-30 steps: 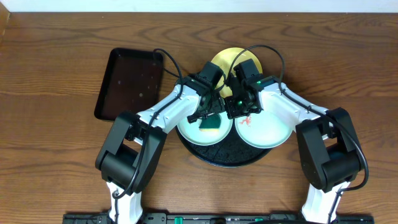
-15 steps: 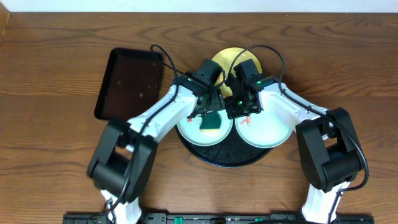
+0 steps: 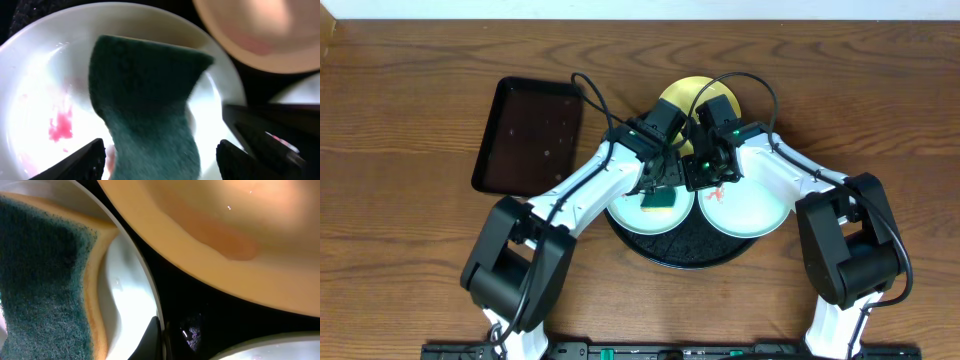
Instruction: Clean dirty plates on tray and stack at the side
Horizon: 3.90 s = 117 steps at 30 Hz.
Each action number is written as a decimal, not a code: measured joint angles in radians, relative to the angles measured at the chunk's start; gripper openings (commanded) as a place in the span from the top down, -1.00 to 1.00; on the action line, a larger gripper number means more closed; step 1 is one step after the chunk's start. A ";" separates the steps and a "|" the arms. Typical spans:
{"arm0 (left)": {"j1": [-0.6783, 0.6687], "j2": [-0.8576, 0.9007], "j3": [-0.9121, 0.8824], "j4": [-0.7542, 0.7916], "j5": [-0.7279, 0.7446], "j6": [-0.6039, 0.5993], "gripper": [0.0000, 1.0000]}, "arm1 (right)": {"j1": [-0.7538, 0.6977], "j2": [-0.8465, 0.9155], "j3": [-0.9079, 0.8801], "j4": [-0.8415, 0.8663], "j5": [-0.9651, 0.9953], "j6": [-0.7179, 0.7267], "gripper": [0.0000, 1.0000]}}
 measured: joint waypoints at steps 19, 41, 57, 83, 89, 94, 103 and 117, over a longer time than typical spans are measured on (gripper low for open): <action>0.002 0.053 0.000 0.003 -0.018 0.002 0.43 | 0.000 0.000 0.000 -0.002 0.000 0.000 0.98; 0.165 0.073 0.016 -0.232 -0.107 -0.030 0.85 | 0.006 0.000 0.000 -0.009 -0.016 0.001 0.98; 0.224 -0.074 0.023 -0.149 0.014 -0.040 0.85 | 0.012 0.000 0.000 -0.013 -0.027 -0.003 0.98; 0.101 -0.034 -0.122 -0.099 -0.163 -0.158 0.84 | 0.013 0.000 0.000 -0.013 -0.031 -0.004 0.98; 0.154 -0.160 -0.142 -0.116 -0.282 -0.159 0.84 | 0.012 0.000 0.000 -0.013 -0.029 -0.004 0.98; 0.216 -0.333 -0.143 -0.064 -0.385 -0.161 0.84 | 0.012 -0.012 -0.001 -0.029 -0.014 -0.004 0.98; 0.325 -0.358 -0.143 0.089 -0.441 -0.145 0.84 | 0.074 -0.203 -0.007 -0.042 0.104 -0.029 0.97; 0.418 -0.193 -0.143 0.109 -0.444 -0.026 0.76 | 0.231 -0.421 -0.007 -0.144 0.671 -0.035 0.98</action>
